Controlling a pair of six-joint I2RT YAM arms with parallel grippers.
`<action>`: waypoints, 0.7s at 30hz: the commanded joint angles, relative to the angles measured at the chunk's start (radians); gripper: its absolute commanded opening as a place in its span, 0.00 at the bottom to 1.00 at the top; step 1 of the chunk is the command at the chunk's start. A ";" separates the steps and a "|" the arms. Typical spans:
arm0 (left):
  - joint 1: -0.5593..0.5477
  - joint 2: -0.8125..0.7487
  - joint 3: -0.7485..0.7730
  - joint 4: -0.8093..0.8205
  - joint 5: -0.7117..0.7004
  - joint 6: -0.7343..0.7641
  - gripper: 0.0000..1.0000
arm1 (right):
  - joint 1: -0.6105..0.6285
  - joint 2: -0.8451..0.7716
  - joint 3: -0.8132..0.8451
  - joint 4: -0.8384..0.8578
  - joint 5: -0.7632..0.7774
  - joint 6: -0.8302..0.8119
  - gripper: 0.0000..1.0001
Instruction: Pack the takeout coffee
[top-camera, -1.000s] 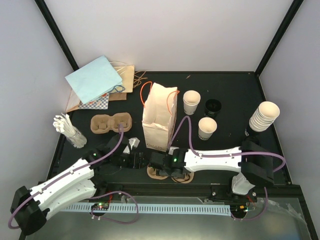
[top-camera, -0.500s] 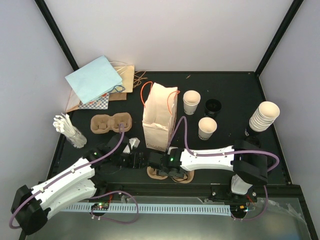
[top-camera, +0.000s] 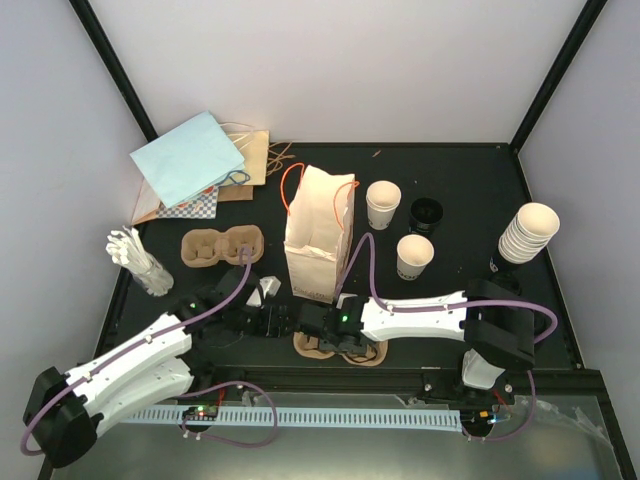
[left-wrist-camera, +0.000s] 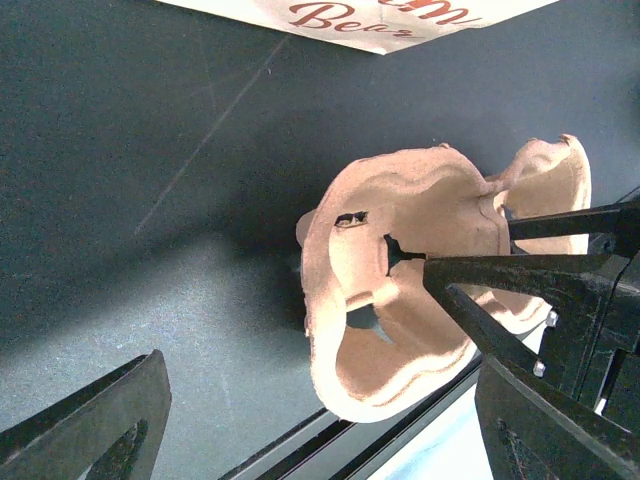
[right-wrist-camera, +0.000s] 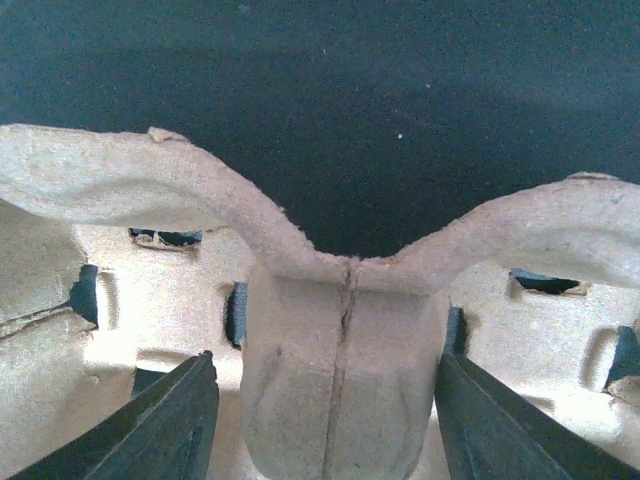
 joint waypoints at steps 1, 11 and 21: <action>0.007 0.003 0.005 -0.003 0.020 0.014 0.86 | -0.007 0.005 -0.002 -0.001 0.029 -0.001 0.62; 0.007 0.002 0.009 -0.006 0.022 0.011 0.86 | -0.015 0.025 -0.005 0.003 0.032 -0.022 0.67; 0.009 0.007 0.015 -0.014 0.022 0.015 0.86 | -0.018 0.016 -0.010 0.015 0.028 -0.038 0.58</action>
